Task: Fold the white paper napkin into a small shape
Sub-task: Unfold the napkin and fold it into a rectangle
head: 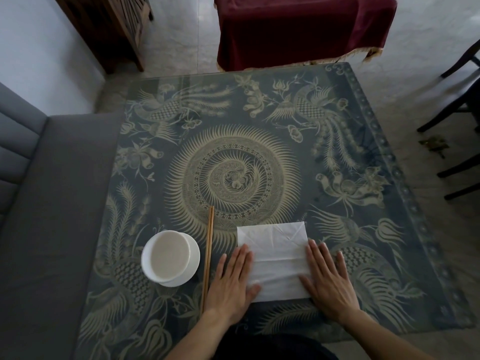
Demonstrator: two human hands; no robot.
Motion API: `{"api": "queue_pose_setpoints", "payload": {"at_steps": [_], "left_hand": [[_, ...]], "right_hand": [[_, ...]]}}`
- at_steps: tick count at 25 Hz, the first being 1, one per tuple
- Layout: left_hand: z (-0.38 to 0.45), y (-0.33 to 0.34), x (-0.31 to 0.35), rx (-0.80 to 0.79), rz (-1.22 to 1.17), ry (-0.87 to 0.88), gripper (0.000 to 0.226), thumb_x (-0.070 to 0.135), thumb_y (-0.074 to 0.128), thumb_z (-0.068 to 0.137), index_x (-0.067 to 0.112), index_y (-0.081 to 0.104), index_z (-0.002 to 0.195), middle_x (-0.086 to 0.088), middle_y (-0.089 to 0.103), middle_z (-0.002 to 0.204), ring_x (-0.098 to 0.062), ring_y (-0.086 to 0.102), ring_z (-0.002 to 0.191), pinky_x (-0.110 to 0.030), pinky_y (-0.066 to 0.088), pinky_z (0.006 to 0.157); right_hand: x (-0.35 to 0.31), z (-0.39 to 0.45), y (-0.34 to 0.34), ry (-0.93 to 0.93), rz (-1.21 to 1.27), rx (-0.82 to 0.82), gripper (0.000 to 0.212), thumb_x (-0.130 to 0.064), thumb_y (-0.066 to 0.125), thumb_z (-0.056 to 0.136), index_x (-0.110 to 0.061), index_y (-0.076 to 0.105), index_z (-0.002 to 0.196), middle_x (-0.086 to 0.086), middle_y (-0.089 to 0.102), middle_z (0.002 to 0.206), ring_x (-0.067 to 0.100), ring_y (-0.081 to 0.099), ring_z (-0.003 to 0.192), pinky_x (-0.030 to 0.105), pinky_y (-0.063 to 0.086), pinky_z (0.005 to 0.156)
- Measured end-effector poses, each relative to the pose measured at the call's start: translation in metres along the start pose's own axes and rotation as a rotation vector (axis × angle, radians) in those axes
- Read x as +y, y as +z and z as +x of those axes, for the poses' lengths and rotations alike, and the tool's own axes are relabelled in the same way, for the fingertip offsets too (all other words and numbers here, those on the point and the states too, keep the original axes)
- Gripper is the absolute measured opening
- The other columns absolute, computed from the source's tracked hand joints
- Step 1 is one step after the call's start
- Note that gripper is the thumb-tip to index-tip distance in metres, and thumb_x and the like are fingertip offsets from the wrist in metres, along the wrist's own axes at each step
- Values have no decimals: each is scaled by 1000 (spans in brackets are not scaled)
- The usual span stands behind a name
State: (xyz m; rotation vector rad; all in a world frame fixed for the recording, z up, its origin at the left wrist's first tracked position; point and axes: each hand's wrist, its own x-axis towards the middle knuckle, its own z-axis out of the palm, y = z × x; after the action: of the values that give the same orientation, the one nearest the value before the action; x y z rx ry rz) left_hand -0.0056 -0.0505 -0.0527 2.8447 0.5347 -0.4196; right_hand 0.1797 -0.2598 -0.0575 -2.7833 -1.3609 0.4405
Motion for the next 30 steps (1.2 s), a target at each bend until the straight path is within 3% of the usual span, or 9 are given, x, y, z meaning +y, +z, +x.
{"api": "queue_pose_setpoints", "payload": {"at_steps": [5,8,10,14,16,23,30], "left_hand": [[4,-6,1,75,-46,21,76,61,20,100,10,5,155,-8,2,163,-22,-5,149,-47,5,116],[26,-27,-1,176,-169,-141,73,58,28,100,11,13,155,-12,24,159,-30,23,144,-45,22,115],[48,-42,-5,217,-249,-294,71,55,43,97,14,23,152,-8,41,146,-27,39,131,-42,34,106],[80,-61,-18,129,-261,-397,64,55,61,87,23,43,139,-3,49,131,-23,45,119,-39,39,98],[89,-66,-21,108,-228,-358,62,55,63,86,25,46,137,-3,49,129,-24,45,119,-39,40,98],[140,-85,14,-82,-134,33,60,53,66,85,31,46,137,-1,44,129,-21,42,119,-42,35,102],[175,-85,70,-115,-110,150,56,46,67,86,27,49,135,-2,45,125,-23,46,115,-41,38,95]], "right_hand": [[1,-1,1,-29,31,55,74,-54,27,98,-8,18,155,8,15,163,26,8,150,56,9,116],[-3,-6,5,-143,27,55,70,-52,28,100,-11,19,155,8,15,164,29,12,149,59,13,115],[-3,-14,11,-197,17,33,67,-52,26,101,-15,20,156,6,15,164,29,12,149,60,15,115],[-1,-22,15,-172,14,5,66,-54,30,99,-20,21,156,1,17,164,27,13,149,57,15,115],[-2,-23,16,-166,10,-9,67,-54,31,98,-21,22,156,1,17,163,26,13,149,57,14,116],[-3,-22,15,-143,34,-11,69,-55,34,97,-22,18,156,0,13,164,26,12,149,58,15,115],[-2,-22,19,-144,66,0,72,-57,40,96,-23,19,156,-1,13,164,25,10,150,56,13,116]]}}
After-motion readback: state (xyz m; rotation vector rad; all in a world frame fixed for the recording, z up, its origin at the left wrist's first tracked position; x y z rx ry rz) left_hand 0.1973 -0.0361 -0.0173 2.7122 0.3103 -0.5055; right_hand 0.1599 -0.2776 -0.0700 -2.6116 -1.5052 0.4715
